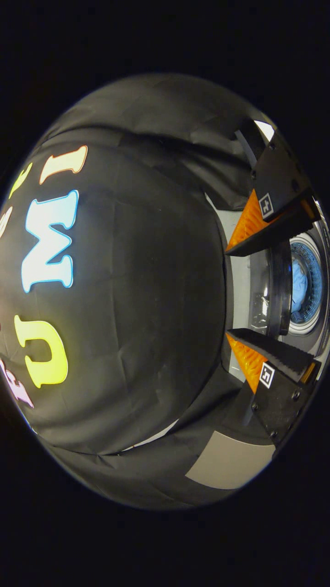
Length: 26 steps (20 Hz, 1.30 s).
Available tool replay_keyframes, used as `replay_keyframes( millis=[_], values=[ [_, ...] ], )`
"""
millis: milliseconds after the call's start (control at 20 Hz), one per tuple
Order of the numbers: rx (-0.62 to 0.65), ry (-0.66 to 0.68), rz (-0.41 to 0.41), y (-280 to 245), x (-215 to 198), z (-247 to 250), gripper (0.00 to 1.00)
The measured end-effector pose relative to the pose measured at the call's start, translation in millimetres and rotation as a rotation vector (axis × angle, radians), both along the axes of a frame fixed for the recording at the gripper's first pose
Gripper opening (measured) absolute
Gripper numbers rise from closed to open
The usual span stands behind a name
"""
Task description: Put the clothes into the washing machine and then close the washing machine lid.
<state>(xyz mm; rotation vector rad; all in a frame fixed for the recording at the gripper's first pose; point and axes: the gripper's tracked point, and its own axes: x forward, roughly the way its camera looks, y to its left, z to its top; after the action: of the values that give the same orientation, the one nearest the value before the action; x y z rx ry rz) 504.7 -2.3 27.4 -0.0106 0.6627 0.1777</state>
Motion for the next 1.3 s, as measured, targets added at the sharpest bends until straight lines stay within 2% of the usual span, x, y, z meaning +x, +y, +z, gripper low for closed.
replay_keyframes(
  millis=[1300],
  values=[
    [0.007,-0.145,-0.011,-5,-74,-4,0.98]
  ],
)
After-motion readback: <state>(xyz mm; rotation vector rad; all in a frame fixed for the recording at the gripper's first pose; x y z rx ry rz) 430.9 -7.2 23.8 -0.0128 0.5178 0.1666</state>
